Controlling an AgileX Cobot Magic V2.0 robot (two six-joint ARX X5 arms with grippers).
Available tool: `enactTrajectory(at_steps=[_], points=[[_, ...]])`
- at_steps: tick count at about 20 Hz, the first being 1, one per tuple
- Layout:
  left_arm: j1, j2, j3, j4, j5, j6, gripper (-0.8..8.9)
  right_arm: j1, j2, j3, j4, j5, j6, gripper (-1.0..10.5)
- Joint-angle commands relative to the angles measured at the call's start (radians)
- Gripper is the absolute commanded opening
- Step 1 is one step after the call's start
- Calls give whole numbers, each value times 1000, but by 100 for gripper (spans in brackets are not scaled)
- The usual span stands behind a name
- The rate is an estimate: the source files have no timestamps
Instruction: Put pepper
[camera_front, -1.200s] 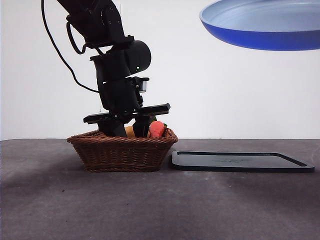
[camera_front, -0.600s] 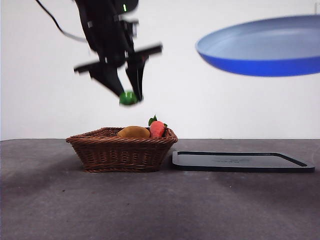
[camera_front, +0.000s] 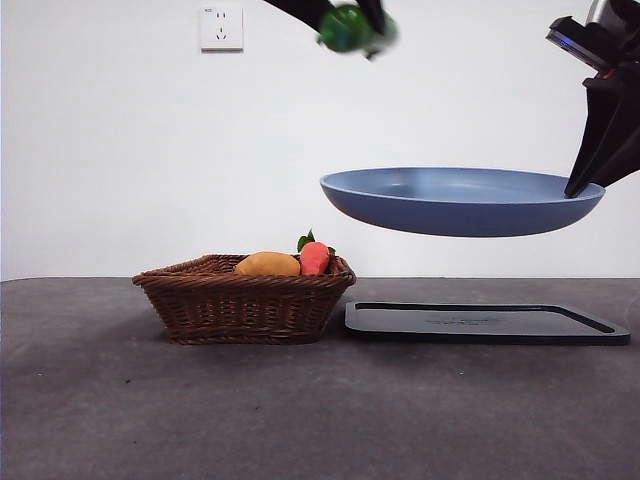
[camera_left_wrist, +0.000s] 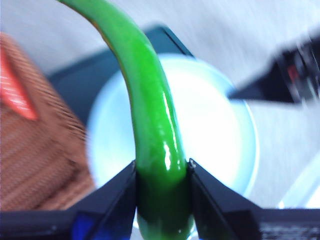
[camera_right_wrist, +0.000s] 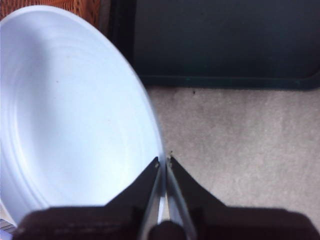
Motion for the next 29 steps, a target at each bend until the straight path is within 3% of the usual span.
enactTrajectory(at_steps=[1,14,19,29], points=[[-44,57,10,5,-3,47,111,2,6,23,14,-15,21,2],[-95,275,10,34,6,78,115,2,6,23,-24,-15,21,2],[-130,280,10,30,2,78,212,2,6,23,-38,-14,21,2],[-138,229,11,-1,0,78,236,2,6,23,-63,-10,27,2]])
